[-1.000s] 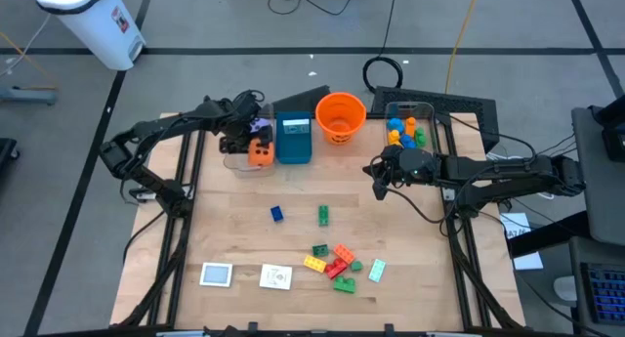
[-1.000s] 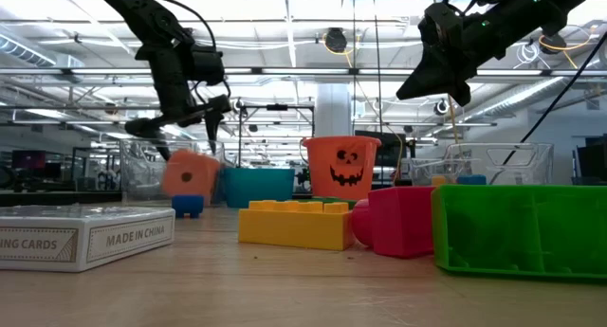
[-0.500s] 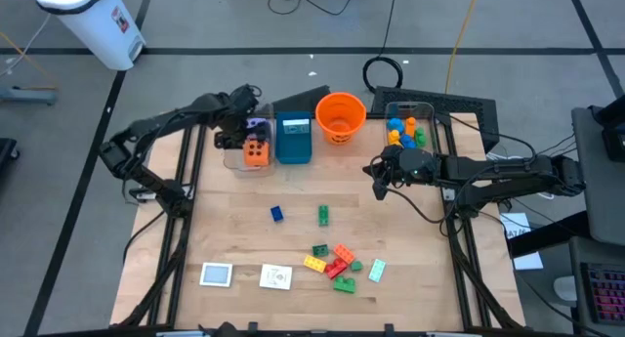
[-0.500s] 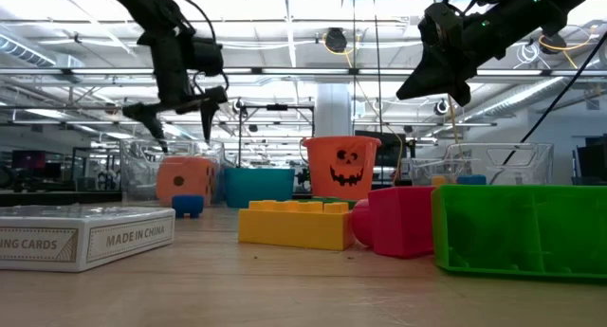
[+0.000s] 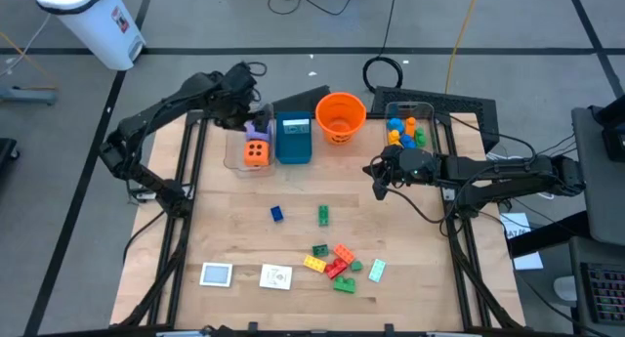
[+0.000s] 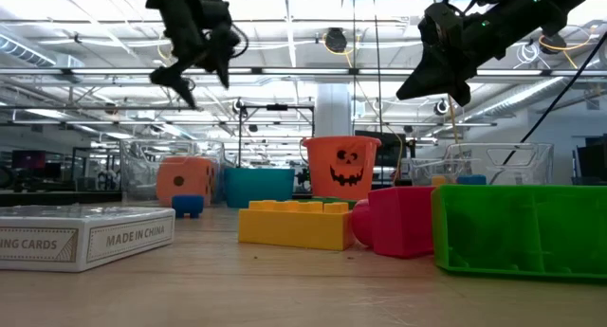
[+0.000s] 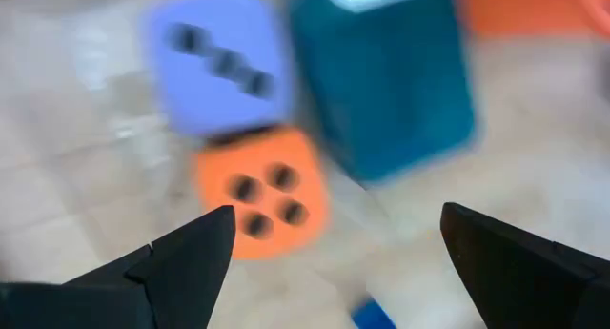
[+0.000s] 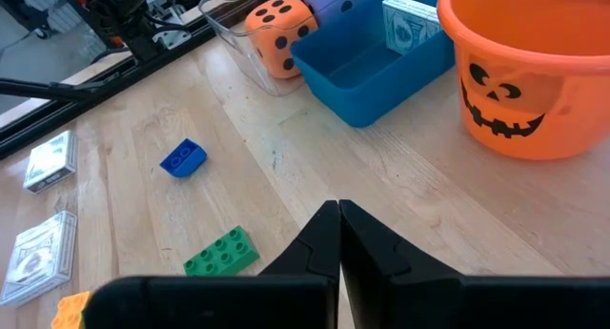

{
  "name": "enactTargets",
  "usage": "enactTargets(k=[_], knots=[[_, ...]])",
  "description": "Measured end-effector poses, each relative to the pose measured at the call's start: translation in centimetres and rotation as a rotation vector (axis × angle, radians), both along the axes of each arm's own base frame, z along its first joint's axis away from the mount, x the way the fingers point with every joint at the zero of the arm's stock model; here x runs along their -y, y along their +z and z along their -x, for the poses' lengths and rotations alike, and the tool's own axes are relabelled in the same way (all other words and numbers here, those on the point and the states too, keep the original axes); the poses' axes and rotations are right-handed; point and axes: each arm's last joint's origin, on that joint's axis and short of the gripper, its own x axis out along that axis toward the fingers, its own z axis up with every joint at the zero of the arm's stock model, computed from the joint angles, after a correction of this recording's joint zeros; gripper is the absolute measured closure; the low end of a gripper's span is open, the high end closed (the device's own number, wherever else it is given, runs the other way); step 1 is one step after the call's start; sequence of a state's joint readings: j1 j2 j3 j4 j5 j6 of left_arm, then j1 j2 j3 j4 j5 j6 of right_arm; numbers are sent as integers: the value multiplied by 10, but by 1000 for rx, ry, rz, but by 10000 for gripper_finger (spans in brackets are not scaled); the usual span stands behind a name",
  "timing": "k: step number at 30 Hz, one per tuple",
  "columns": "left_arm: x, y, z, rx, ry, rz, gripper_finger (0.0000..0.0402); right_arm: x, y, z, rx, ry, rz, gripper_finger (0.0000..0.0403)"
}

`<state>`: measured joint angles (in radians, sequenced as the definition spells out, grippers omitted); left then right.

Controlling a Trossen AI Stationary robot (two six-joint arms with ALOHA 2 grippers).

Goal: Pick & Place Toys
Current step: Put the green game piece into the right transparent bin

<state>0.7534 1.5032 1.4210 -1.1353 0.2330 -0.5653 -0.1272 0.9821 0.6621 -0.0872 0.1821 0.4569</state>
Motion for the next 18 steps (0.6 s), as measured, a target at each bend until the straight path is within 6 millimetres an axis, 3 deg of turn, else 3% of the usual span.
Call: enactTargets(k=[7, 13, 18], knots=[[34, 15, -29, 174, -344, 49, 23, 0, 0, 0, -4, 7, 12, 403], [80, 21, -64, 305, -583, 17, 23, 0, 0, 0, -9, 15, 27, 403], [124, 37, -97, 533, -733, -50, 23, 0, 1, 0, 0, 14, 28, 403]])
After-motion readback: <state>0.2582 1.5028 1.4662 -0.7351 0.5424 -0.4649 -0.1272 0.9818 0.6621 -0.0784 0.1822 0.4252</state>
